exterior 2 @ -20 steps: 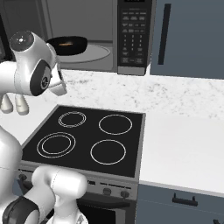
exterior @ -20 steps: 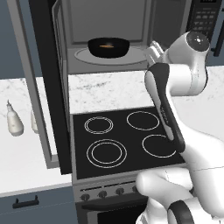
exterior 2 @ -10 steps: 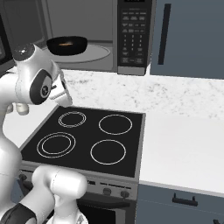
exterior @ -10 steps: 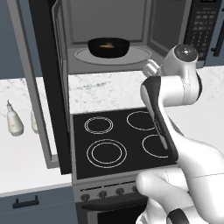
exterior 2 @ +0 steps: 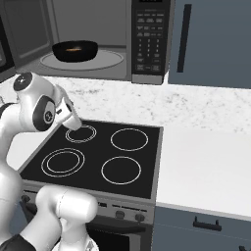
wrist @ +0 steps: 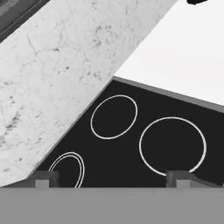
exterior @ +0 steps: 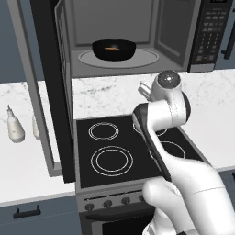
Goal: Open the microwave, place the bowl with waffle inside the microwave, then close the microwave door and turn it on.
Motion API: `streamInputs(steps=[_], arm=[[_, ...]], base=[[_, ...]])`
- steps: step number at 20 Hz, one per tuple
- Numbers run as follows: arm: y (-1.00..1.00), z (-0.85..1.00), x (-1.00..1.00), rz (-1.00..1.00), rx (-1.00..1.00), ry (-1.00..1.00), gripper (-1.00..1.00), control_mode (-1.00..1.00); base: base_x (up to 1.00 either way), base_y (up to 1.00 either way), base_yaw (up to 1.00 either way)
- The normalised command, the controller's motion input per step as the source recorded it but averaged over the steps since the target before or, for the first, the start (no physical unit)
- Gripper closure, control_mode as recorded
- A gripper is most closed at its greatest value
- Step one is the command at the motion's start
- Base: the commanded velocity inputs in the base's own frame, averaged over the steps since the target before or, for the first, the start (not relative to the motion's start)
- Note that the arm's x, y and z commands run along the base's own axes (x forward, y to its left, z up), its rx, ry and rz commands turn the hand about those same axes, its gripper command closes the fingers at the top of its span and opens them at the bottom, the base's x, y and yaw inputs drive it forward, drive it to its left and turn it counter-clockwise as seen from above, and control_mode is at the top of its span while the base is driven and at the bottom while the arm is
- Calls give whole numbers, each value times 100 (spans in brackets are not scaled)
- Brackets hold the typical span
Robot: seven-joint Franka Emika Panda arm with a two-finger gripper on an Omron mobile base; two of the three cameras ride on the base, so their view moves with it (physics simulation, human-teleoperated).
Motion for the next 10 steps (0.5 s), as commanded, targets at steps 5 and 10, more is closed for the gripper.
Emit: streamInputs(steps=[5,10], arm=[[28,-46,35,0,-12,-1,100,-100],[48,-38,33,0,-2,-14,100,-100]], base=[[0,0,0],[0,0,0]])
